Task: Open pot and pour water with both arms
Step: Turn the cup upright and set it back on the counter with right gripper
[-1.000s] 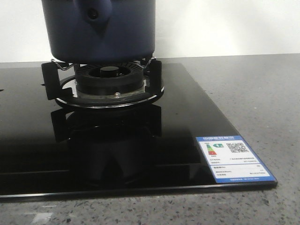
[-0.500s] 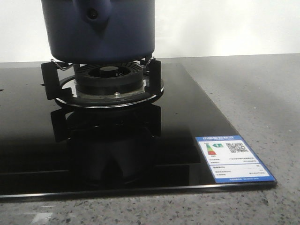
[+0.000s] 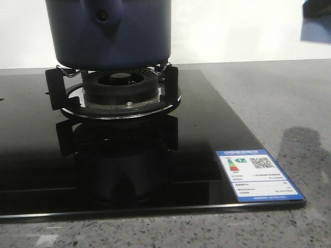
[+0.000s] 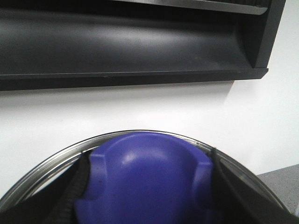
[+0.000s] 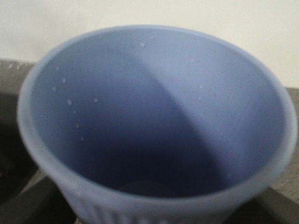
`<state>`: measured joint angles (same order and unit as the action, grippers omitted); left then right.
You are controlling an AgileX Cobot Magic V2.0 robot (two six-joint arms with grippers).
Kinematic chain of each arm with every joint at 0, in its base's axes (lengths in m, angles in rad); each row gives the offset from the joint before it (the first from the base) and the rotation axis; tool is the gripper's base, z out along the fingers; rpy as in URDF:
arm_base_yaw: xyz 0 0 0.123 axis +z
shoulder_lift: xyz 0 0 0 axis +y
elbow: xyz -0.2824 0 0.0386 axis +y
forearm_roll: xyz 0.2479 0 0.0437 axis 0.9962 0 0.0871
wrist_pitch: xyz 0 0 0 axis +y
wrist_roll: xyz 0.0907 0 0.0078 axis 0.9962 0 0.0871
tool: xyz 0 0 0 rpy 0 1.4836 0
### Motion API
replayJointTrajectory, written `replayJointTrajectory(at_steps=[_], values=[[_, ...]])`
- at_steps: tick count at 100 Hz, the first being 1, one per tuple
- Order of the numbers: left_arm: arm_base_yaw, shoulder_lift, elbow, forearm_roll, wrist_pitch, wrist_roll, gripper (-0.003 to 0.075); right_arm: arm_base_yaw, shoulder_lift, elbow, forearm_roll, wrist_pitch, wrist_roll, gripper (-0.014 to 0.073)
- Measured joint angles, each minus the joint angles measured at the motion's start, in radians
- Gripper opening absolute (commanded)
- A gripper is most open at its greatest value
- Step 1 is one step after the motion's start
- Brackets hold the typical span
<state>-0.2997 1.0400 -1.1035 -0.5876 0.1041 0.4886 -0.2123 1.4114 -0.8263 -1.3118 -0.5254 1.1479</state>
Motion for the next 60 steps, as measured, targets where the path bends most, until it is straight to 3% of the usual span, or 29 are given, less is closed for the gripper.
replayJointTrajectory(at_steps=[39, 60], values=[[0.000, 0.000, 0.000, 0.000, 0.000, 0.000, 0.0358, 0.000, 0.215, 0.000, 0.171, -0.083, -0.318, 0.0293], [0.000, 0.000, 0.000, 0.000, 0.000, 0.000, 0.0358, 0.000, 0.247, 0.000, 0.223, -0.134, -0.358, 0.0293]])
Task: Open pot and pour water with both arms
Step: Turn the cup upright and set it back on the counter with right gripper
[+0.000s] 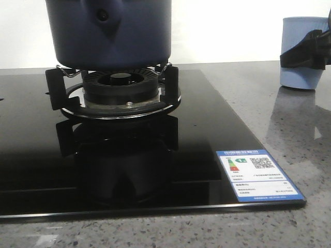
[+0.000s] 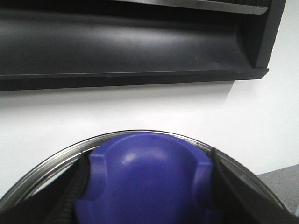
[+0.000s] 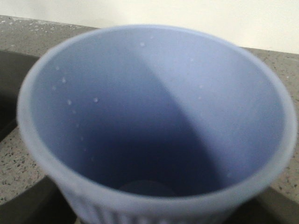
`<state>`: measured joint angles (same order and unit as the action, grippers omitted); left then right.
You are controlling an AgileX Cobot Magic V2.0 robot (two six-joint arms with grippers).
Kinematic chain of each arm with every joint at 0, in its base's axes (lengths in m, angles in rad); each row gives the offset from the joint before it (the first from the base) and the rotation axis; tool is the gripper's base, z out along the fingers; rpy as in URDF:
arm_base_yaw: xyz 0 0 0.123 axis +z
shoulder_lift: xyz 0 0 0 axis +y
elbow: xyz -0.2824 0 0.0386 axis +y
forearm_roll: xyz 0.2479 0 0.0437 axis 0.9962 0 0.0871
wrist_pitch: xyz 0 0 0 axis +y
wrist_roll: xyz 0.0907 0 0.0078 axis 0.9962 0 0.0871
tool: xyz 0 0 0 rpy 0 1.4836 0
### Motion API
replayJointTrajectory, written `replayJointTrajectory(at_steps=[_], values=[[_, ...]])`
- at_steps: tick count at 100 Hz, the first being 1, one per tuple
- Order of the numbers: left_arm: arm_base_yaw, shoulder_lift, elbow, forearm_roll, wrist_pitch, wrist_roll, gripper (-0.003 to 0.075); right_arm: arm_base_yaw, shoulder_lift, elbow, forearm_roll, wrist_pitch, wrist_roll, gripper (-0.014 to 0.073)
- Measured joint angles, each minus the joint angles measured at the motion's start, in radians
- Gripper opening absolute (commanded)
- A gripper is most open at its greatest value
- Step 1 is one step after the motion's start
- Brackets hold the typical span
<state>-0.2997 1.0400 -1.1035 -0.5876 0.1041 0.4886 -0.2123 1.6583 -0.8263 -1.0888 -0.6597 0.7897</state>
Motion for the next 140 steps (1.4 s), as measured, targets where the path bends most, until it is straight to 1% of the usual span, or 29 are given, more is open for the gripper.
replayJointTrajectory(at_steps=[28, 35, 42, 54, 59, 72, 86, 96, 107, 117, 140], values=[[0.000, 0.000, 0.000, 0.000, 0.000, 0.000, 0.0358, 0.000, 0.004, 0.000, 0.005, -0.007, -0.005, 0.0298], [0.000, 0.000, 0.000, 0.000, 0.000, 0.000, 0.0358, 0.000, 0.004, 0.000, 0.006, -0.007, -0.005, 0.0327], [0.000, 0.000, 0.000, 0.000, 0.000, 0.000, 0.0358, 0.000, 0.004, 0.000, 0.006, -0.007, -0.005, 0.0405], [0.000, 0.000, 0.000, 0.000, 0.000, 0.000, 0.0358, 0.000, 0.004, 0.000, 0.006, -0.007, -0.005, 0.0610], [0.000, 0.000, 0.000, 0.000, 0.000, 0.000, 0.0358, 0.000, 0.004, 0.000, 0.006, -0.005, -0.005, 0.0658], [0.000, 0.000, 0.000, 0.000, 0.000, 0.000, 0.0358, 0.000, -0.006, 0.000, 0.004, 0.002, -0.005, 0.0643], [0.000, 0.000, 0.000, 0.000, 0.000, 0.000, 0.0358, 0.000, -0.067, 0.000, -0.013, 0.019, 0.006, 0.0643], [0.000, 0.000, 0.000, 0.000, 0.000, 0.000, 0.0358, 0.000, -0.122, 0.000, -0.078, 0.066, 0.087, 0.0643], [0.000, 0.000, 0.000, 0.000, 0.000, 0.000, 0.0358, 0.000, -0.167, 0.000, -0.231, 0.095, 0.226, 0.0643], [0.000, 0.000, 0.000, 0.000, 0.000, 0.000, 0.0358, 0.000, -0.201, 0.002, -0.373, 0.099, 0.381, 0.0643], [0.000, 0.000, 0.000, 0.000, 0.000, 0.000, 0.0358, 0.000, -0.248, 0.002, -0.632, 0.115, 0.668, 0.0643]])
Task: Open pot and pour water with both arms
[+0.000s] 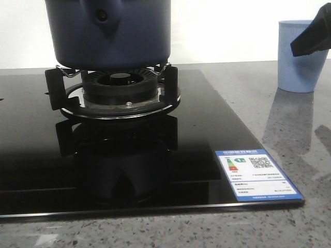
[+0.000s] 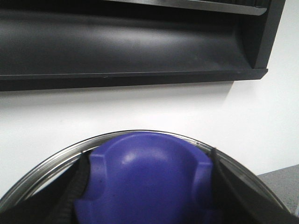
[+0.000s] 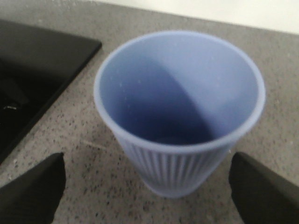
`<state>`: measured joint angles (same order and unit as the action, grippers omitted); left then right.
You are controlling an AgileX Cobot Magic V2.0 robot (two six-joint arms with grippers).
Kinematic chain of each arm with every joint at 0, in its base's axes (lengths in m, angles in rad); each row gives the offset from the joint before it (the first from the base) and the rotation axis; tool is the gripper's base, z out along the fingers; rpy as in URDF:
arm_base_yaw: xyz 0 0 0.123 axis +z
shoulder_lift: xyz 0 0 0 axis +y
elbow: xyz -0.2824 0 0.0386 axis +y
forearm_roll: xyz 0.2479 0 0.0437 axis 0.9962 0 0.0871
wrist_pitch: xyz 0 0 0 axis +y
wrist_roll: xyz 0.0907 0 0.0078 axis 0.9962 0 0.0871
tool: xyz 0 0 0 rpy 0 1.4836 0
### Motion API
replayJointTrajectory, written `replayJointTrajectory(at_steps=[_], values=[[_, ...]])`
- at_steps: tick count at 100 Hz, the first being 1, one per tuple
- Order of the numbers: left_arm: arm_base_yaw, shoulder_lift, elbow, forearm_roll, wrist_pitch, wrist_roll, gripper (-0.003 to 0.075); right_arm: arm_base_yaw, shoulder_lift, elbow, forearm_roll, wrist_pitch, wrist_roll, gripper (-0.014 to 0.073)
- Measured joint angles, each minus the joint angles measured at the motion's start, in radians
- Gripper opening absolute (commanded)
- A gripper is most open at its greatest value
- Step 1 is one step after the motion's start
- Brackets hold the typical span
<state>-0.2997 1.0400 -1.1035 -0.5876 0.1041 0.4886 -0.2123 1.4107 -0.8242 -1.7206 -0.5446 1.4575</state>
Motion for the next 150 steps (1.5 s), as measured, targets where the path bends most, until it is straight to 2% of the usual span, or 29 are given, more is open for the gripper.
replayJointTrajectory(at_steps=[12, 34, 58, 92, 119, 150], values=[[0.000, 0.000, 0.000, 0.000, 0.000, 0.000, 0.0358, 0.000, -0.043, 0.007, -0.105, 0.011, 0.130, 0.0643], [-0.020, 0.000, 0.000, -0.002, 0.000, 0.000, 0.0358, -0.004, -0.170, 0.022, -0.131, 0.008, 0.198, 0.0643], [-0.131, 0.025, 0.000, -0.002, 0.000, 0.000, 0.0358, -0.004, -0.328, 0.024, -0.135, -0.019, 0.208, 0.0643], [-0.260, 0.226, 0.000, -0.003, -0.056, 0.000, 0.0358, -0.004, -0.429, 0.024, -0.136, -0.090, 0.210, 0.0643], [-0.272, 0.365, 0.000, -0.006, -0.121, 0.000, 0.0358, -0.004, -0.436, 0.024, -0.136, -0.099, 0.210, 0.0643], [-0.272, 0.414, 0.000, -0.006, -0.183, 0.000, 0.0358, -0.004, -0.436, 0.024, -0.136, -0.101, 0.214, 0.0643]])
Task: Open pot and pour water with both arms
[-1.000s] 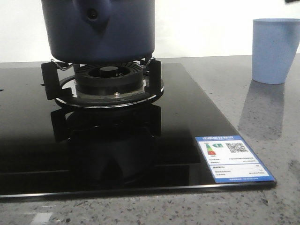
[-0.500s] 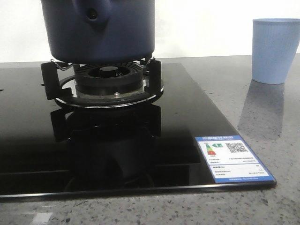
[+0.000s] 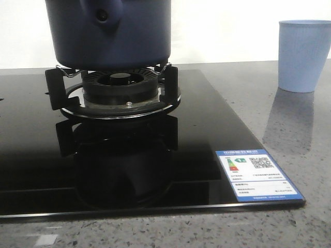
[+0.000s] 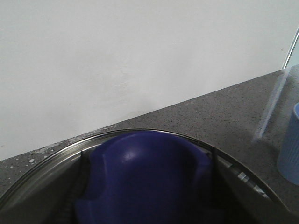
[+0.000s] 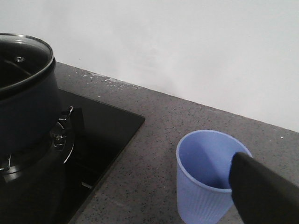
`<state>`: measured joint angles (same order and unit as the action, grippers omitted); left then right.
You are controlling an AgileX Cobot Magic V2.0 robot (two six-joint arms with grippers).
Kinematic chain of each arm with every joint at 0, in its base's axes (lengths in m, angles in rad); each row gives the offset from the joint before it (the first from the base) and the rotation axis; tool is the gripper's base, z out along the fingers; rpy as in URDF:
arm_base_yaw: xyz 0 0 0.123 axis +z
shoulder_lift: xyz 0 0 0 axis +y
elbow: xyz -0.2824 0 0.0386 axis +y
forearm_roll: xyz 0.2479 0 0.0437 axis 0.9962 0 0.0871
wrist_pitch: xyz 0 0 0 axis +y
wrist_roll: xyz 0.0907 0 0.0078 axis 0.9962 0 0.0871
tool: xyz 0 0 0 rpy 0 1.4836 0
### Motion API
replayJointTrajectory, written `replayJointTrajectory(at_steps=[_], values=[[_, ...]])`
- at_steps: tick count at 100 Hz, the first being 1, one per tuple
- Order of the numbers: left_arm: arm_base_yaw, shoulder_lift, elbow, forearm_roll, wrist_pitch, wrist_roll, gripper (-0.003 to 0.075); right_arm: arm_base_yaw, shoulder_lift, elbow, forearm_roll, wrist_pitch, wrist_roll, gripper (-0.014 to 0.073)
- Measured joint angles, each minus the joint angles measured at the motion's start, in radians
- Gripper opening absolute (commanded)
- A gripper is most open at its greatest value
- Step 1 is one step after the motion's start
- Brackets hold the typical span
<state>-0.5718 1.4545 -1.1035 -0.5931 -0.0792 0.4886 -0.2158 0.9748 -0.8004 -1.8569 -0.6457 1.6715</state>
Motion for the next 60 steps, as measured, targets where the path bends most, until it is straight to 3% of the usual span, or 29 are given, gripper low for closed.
replayJointTrajectory(at_steps=[60], values=[[-0.001, 0.002, 0.000, 0.000, 0.011, 0.000, 0.0358, 0.000, 0.000, 0.000, 0.000, -0.002, 0.000, 0.0643]])
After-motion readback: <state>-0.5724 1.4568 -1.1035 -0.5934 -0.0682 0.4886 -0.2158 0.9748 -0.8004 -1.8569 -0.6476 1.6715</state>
